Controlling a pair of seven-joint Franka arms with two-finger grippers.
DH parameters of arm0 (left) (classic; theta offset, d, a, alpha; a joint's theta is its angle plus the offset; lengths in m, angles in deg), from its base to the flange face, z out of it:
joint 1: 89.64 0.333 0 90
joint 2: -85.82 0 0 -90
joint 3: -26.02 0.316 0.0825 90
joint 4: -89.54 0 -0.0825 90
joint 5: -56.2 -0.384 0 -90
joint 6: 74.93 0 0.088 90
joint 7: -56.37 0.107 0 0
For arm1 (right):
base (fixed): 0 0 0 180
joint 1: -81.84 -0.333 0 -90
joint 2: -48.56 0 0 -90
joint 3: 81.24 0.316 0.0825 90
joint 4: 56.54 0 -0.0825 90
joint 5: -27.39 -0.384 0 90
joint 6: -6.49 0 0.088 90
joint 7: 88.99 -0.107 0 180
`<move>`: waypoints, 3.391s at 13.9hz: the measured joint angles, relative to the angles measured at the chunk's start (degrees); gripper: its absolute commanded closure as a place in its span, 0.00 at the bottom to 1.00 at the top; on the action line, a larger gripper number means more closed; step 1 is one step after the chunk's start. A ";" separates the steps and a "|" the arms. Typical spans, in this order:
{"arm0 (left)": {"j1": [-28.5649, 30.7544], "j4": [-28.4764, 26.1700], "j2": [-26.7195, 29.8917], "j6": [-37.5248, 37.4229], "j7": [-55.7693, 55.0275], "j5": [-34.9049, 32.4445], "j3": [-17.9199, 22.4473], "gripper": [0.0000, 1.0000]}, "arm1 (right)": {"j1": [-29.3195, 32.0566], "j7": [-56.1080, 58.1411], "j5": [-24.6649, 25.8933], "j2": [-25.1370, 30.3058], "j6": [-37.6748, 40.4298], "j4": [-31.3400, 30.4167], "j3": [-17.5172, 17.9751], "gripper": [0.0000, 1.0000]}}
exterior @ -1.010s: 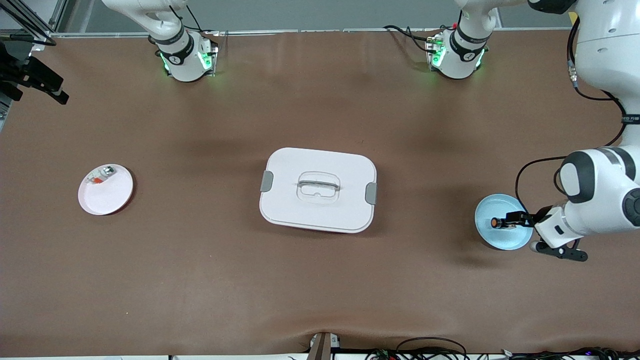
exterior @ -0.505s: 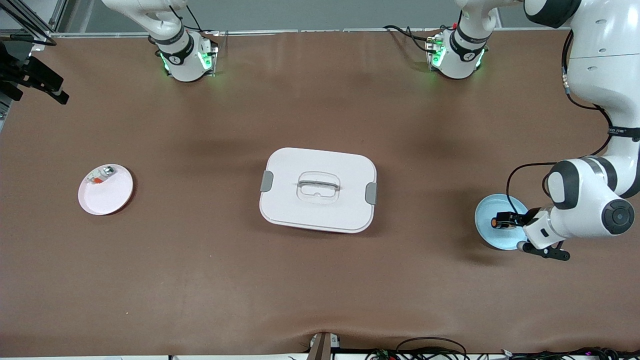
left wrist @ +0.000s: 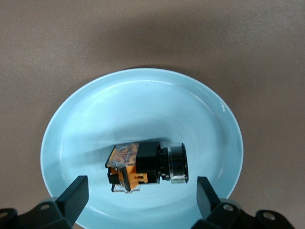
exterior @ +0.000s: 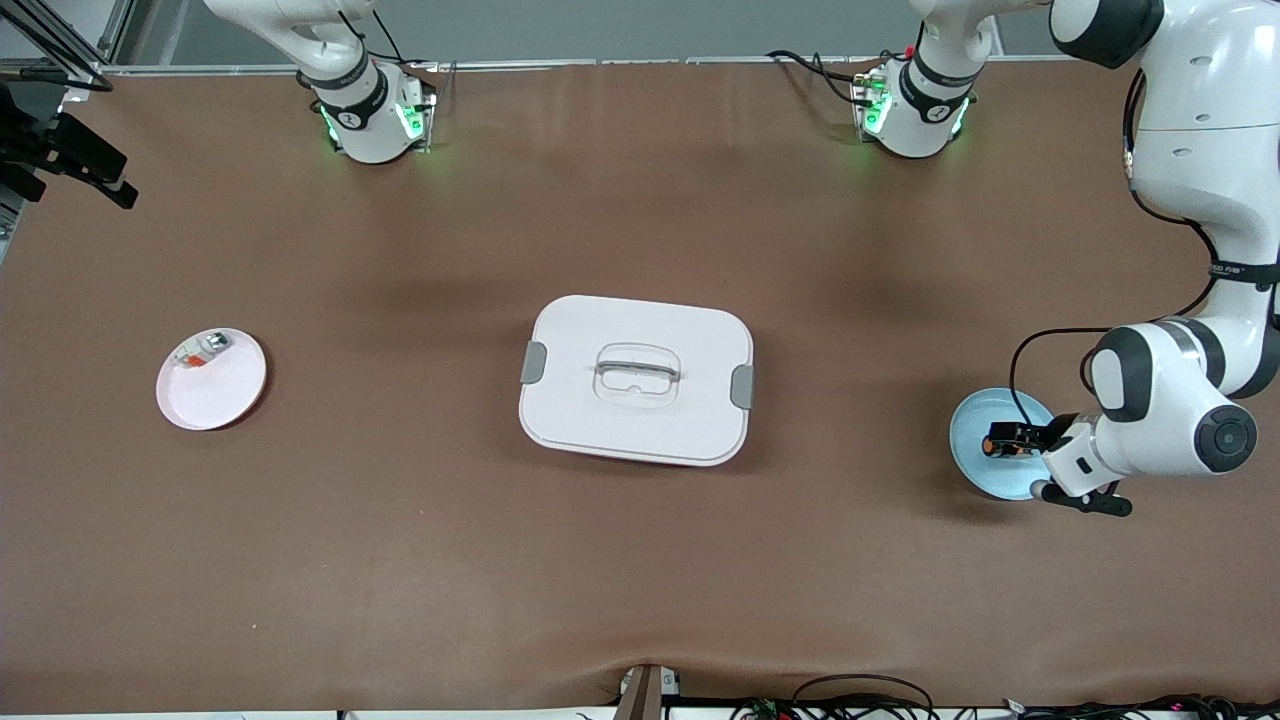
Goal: Transfer orange switch to right arm and place
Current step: 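Close the left gripper on the orange-and-black switch, then lift the switch with the left gripper and carry it toward the box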
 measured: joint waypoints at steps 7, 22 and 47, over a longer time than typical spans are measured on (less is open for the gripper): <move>0.00 -0.80 -0.65 2.19 -3.16 0.54 -0.01 0.00 | 0.00 0.00 0.00 0.00 0.08 0.00 0.00 0.00; 0.00 -1.66 -2.05 5.29 -4.55 2.31 -0.02 0.69 | 0.04 -0.06 0.57 0.00 1.13 0.00 -0.52 0.00; -0.17 4.94 25.93 -42.77 -17.14 14.49 -4.32 0.69 | 0.23 -0.25 0.57 -0.03 0.63 0.04 -0.76 0.00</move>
